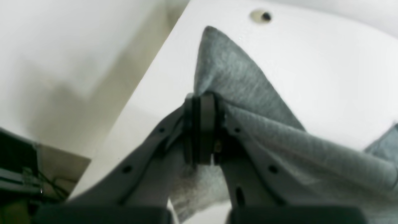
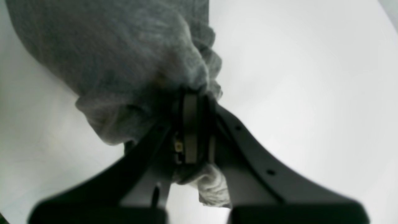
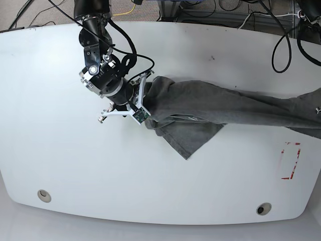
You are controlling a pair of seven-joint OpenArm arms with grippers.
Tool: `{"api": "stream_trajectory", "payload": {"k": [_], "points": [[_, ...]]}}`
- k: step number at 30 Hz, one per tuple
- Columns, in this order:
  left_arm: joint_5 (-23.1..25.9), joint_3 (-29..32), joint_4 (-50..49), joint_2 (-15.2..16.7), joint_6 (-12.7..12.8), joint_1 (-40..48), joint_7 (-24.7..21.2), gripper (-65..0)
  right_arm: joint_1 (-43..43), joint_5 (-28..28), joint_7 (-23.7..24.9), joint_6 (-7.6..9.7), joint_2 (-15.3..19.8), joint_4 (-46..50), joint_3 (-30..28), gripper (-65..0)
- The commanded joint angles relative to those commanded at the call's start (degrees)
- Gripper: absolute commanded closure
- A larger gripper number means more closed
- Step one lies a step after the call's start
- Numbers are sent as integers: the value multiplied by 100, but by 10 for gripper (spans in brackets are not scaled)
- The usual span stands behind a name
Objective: Layout the t-shirt on the table in an organized manner, then fold the t-shirt properly
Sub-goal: 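Lay the t-shirt down, dragging it flat with both grippers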
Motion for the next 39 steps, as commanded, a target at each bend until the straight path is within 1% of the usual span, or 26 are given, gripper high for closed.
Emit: {"api": "stream_trajectory", "payload": {"k": [7, 11, 17, 19, 20, 22, 23, 25, 26, 27, 28, 29, 30, 32, 33, 34, 36, 37, 38, 39], "points": [[-26, -62, -9, 9, 0, 571, 0, 0, -484, 0, 0, 0, 0, 0, 0, -29], [-26, -62, -9, 193, 0, 862, 0, 0, -791, 9, 0, -9, -9, -9, 0, -30], [-26, -62, -9, 281, 0, 1196, 0, 0, -1116, 18, -9, -35, -9, -18, 0, -35], [-26, -53, -9, 281, -18, 1292, 0, 0, -1204, 18, -18, -35, -9, -18, 0, -49], [-26, -53, -9, 273, -53, 1345, 0, 0, -1266, 26, -26, -44, -9, -18, 0, -78], [-18, -53, -9, 273, -220, 1407, 9, 0, -1371, 26, -26, -44, -9, -18, 0, -143], [-18, -53, -9, 264, -352, 1451, 9, 0, -1433, 26, -26, -44, -9, -18, 0, -187], [-9, -53, -9, 246, -519, 1521, 9, 0, -1503, 26, -26, -44, -9, -18, 0, -244], [-9, -53, -9, 237, -659, 1591, 9, -3, -1565, 26, -26, -44, -9, -18, 0, -301], [-9, -53, -9, 237, -747, 1653, 9, -17, -1609, 26, -26, -44, -9, -18, 0, -346], [-9, -53, -9, 237, -800, 1697, 9, -35, -1644, 35, -26, -44, -9, -18, -9, -376], [-9, -53, -9, 237, -826, 1741, 9, -68, -1688, 35, -26, -18, -9, -18, -9, -415], [-9, -53, -9, 237, -826, 1767, 9, -96, -1714, 35, -26, 0, -9, -9, -9, -439], [-9, -62, -9, 237, -826, 1829, 9, -178, -1785, 44, -26, 9, -9, 0, -18, -485], [-9, -62, -9, 237, -826, 1873, 9, -240, -1802, 53, -26, 9, -9, 9, -18, -496], [-9, -62, -9, 237, -826, 1899, 9, -281, -1829, 53, -26, 9, -9, 9, -18, -496], [-9, -62, -9, 237, -826, 1969, 9, -385, -1855, 53, -26, 9, -9, 18, -18, -493], [-9, -62, 0, 237, -826, 1987, 9, -424, -1864, 53, -26, 9, -9, 18, -18, -493], [-9, -62, 0, 237, -826, 1987, 18, -443, -1873, 62, -26, 9, -9, 18, -18, -493], [-9, -62, 0, 229, -826, 2022, 18, -483, -1873, 149, -26, 9, -9, 18, -18, -493]]}}
